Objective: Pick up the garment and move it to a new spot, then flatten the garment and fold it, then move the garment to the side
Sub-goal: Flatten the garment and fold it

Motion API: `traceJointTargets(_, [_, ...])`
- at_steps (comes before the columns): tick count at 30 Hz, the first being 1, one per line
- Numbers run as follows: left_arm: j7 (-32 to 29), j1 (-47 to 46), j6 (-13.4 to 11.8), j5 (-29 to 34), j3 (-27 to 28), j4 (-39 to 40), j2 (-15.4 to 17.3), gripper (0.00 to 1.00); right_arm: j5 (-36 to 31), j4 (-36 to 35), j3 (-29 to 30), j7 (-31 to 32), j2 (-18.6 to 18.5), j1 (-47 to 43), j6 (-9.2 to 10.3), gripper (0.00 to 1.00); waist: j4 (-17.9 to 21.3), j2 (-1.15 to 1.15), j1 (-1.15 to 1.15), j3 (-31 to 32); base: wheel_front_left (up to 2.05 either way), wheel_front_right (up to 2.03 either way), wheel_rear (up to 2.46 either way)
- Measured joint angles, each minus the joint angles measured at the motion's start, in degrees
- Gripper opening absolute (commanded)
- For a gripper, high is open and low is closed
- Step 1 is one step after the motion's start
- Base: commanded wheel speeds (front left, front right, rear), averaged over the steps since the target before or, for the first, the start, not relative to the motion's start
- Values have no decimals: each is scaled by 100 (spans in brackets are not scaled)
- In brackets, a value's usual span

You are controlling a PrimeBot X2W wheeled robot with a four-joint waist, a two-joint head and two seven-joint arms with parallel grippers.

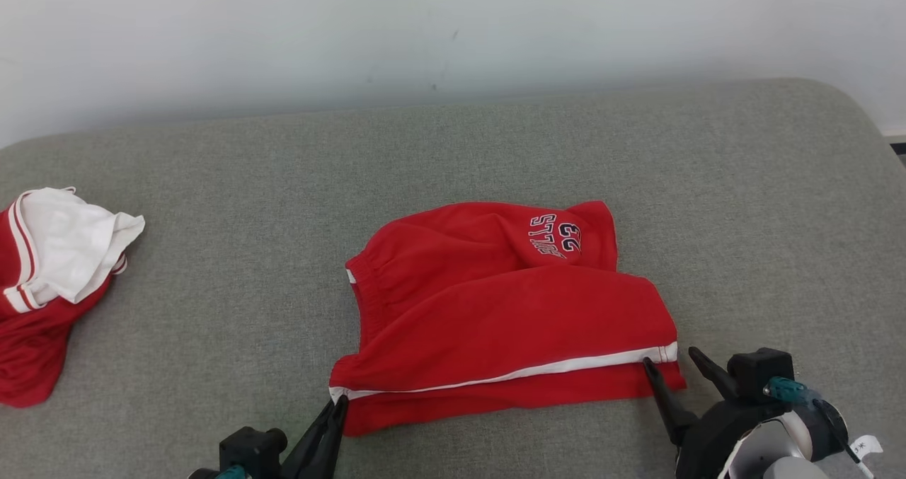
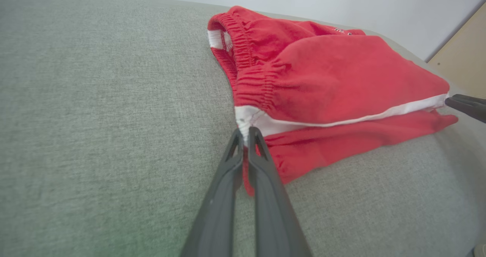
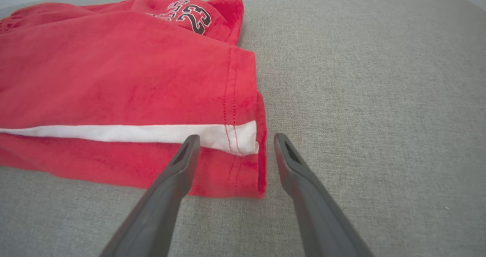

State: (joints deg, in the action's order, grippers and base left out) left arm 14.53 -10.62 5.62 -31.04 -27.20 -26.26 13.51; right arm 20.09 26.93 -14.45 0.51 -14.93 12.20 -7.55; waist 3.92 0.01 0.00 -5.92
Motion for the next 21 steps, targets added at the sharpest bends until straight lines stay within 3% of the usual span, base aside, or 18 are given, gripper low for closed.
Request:
traceJointTargets(10, [0, -83, 29, 2, -75, -5, 1, 0, 234, 510, -587, -69, -167, 452, 0, 100, -19, 0, 0, -80, 0, 0, 0])
traceJointTargets(11, [1, -98, 37, 1, -77, -5, 1, 0, 276, 549, -632, -70, -168, 476, 0, 86, -22, 0, 0, -82, 0, 0, 0])
traceJointTargets(12, [1, -110, 36, -2, -78, -8, 0, 0, 334, 592, -673, -66, -166, 497, 0, 48, -25, 0, 0, -82, 0, 0, 0])
traceJointTargets(13, [1, -114, 37, -13, -78, -9, 0, 0, 387, 627, -719, -58, -168, 517, 0, 44, -27, 0, 0, -82, 0, 0, 0])
traceJointTargets(14, [1, -115, 37, -15, -79, -11, 0, 0, 416, 654, -762, -60, -176, 541, 0, 16, -29, 0, 0, -85, 0, 0, 0])
traceJointTargets(15, [1, -116, 37, -22, -75, -12, -1, 0, 445, 671, -800, -73, -189, 567, 0, 0, -31, 0, 0, -88, 0, 0, 0])
traceJointTargets(21, [12, -140, 36, -70, 15, 42, 0, 0, 623, 617, -953, -272, -267, 687, 0, 0, -12, 0, 0, -80, 0, 0, 0])
